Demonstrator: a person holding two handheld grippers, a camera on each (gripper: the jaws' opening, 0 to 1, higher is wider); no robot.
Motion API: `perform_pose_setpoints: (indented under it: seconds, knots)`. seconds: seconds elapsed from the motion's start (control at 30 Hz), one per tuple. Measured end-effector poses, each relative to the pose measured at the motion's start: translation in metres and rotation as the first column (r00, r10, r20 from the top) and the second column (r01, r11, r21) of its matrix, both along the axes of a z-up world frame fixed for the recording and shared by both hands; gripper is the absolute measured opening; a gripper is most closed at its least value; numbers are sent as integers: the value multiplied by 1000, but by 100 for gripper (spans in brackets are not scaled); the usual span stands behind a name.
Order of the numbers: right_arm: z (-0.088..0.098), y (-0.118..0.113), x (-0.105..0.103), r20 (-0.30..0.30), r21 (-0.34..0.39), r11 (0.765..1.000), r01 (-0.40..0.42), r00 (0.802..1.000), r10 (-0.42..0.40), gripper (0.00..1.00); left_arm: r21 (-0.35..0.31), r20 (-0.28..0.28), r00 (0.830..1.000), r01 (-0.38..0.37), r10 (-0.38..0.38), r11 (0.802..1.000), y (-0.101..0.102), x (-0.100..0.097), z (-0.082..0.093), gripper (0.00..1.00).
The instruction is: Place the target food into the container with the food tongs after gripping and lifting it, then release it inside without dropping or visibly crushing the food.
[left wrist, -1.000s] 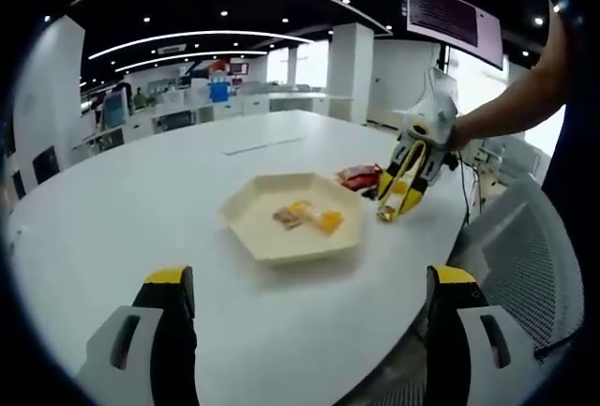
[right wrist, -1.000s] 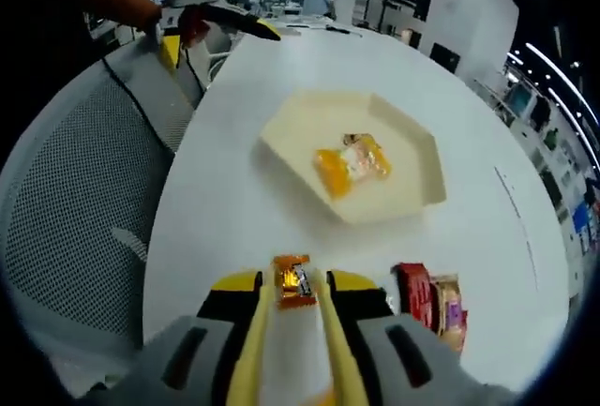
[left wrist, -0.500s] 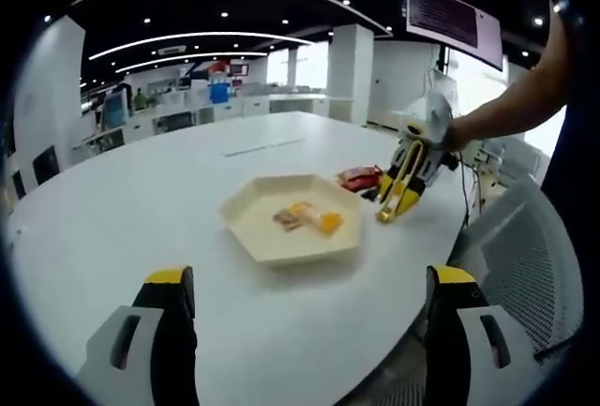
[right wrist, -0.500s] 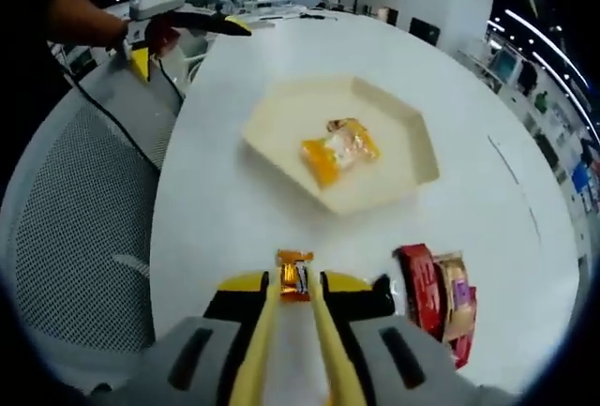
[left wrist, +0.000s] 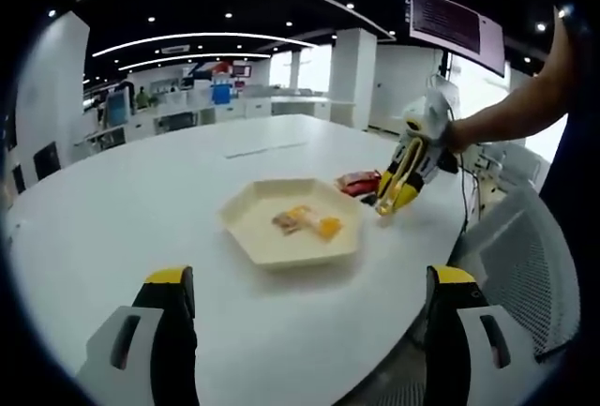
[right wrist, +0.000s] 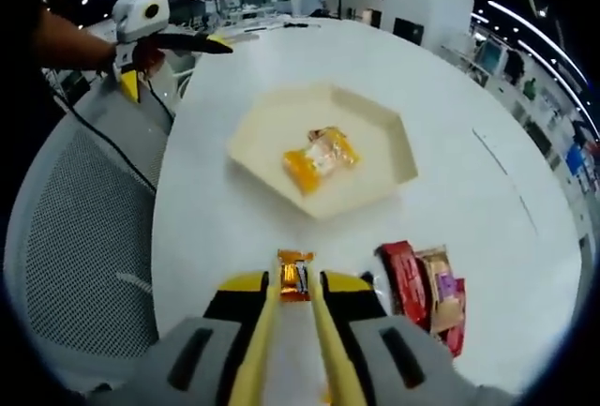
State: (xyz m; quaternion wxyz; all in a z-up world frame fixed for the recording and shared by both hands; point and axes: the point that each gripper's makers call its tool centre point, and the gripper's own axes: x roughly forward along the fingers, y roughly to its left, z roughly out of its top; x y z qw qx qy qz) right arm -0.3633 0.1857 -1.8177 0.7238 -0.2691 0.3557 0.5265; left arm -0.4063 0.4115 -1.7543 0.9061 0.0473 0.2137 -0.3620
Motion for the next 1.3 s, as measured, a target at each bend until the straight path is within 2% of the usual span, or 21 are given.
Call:
perform_pose_setpoints:
  seconds: [0.27,0.37,0.57,0.8,1.1,1.3]
  knots:
    - [10,2,6,4,21,999,26,1000,-26,20,-69,3,999,-36,37,997,4,4,10,99]
    - [12,3,7,11,21,999,31,999,-31,20,-53,18,1000,-19,20,998,-1,1,10,99]
    - [16,7,8,7,31,999,34,999,-34,21,27,60,998,8,-10,1000,-1,0,7,99]
    - [25,9,13,26,39,998,41,999,-42,21,17,54,998,34,-35,999,-5,-3,7,100]
    - [32,9,17,11,34,998,50,999,-50,21,30,56,997,50,-52,998,-7,-4,5,100]
    - [47,4,25,16,18,999,51,999,-51,21,33,49,997,51,-53,998,-6,-4,3,100]
